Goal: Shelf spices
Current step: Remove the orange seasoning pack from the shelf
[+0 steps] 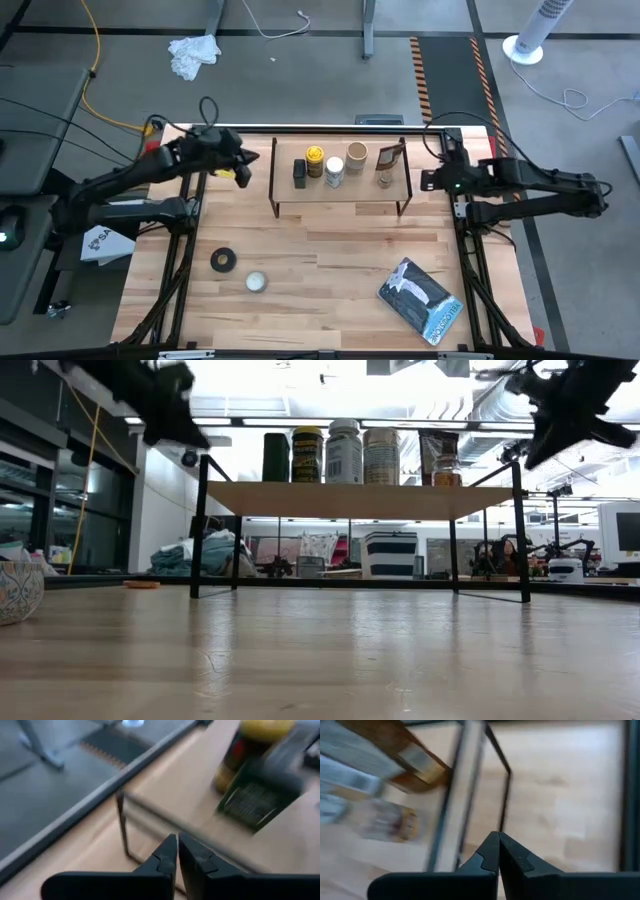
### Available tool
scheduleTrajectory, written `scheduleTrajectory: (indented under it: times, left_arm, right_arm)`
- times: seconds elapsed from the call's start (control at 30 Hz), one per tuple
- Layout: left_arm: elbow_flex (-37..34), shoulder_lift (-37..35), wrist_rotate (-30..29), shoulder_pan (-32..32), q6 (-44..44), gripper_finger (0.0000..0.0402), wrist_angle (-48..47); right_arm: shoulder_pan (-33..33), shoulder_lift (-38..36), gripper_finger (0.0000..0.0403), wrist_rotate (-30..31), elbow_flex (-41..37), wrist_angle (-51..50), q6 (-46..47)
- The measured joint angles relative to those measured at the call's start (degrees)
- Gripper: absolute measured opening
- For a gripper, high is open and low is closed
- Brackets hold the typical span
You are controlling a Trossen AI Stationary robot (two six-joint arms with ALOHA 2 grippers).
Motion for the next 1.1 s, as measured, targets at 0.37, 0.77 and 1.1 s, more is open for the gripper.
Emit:
scheduleTrajectory:
  times: [0.37,0.77,1.1]
  left_arm:
    - [18.28,4.63,0.13,-7.74,8.32,0.0160,0.43]
    - [35.05,17.48,0.21,-8.24,9.21,0.0317,-3.18]
    - [43.23,22.39,-2.13,-8.23,8.79,0.0331,-18.19]
  right_arm:
    - [-0.10,-4.80,0.0000,-2.11,0.00,37.62,-42.05]
    - [-8.87,12.13,0.0184,-9.94,21.59,20.42,-60.67]
    - [-15.95,33.53,0.0294,-18.18,43.62,-3.83,-79.07]
